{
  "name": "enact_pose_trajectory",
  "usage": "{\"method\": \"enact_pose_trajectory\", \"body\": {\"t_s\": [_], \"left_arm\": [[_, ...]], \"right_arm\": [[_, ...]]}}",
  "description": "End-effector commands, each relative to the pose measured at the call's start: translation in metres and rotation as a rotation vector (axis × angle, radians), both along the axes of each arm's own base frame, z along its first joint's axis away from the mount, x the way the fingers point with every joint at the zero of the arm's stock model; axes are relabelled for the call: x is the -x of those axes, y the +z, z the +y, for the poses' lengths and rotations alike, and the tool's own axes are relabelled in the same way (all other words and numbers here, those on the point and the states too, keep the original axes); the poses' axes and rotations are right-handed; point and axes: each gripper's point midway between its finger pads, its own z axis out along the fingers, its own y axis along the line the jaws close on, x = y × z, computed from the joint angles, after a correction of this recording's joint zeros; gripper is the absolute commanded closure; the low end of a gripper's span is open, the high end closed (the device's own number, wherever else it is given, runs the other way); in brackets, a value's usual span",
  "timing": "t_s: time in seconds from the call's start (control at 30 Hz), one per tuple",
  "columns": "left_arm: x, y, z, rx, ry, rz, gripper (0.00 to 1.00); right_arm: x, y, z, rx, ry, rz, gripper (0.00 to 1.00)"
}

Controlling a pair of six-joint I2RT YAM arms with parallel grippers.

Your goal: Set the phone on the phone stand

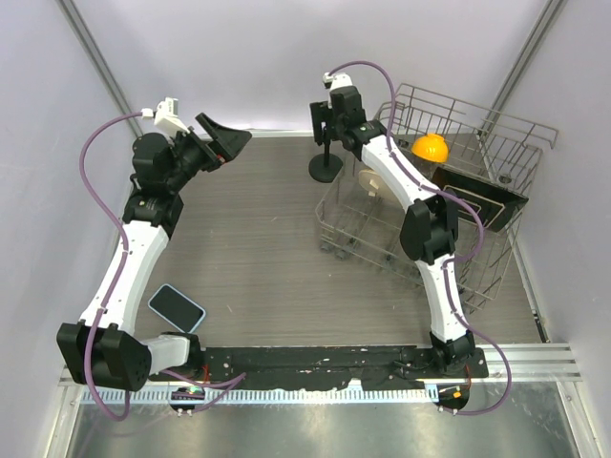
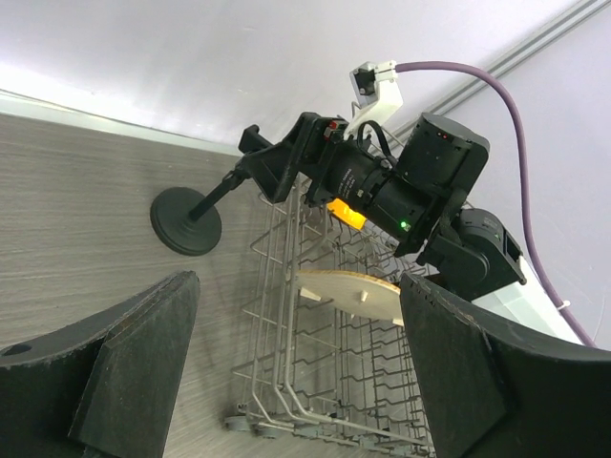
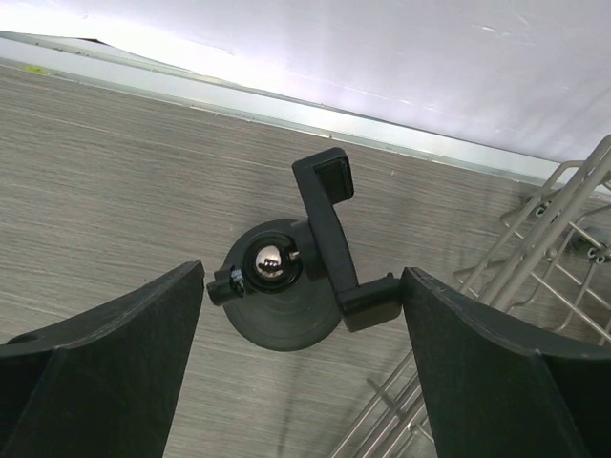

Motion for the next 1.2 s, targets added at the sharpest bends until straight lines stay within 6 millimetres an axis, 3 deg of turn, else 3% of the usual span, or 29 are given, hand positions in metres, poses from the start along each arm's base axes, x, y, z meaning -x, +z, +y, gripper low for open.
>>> {"method": "enact_pose_trajectory", "body": {"t_s": [0.0,0.37,0.5,0.6,0.97,1.17], "left_arm": [[0.003,0.031,-0.005,0.013,-0.026,-0.084,0.1],[-0.001,0.026,-0.006,0.01,-0.028,-0.064,0.1],[0.0,0.026,-0.007,0.008,-0.031,-0.064,0.11],[-0.004,0.021,-0.005,-0.005,-0.02,-0.055,0.11],[-0.015,0.005,-0.006,-0.022,-0.019,-0.009,0.11],[-0.017,0.006,-0.002,-0.017,-0.004,-0.006,0.11]], "right_arm": [[-0.004,0.013,0.016,-0.043,0.057,-0.036,0.17],[-0.001,0.017,0.036,-0.046,0.038,-0.077,0.55],[0.006,0.016,0.053,-0.023,0.025,-0.092,0.72],[0.013,0.017,0.064,-0.036,0.03,-0.088,0.79],[0.064,0.047,0.127,-0.146,0.065,-0.095,0.95],[0.091,0.06,0.14,-0.208,0.014,-0.097,0.99]]}}
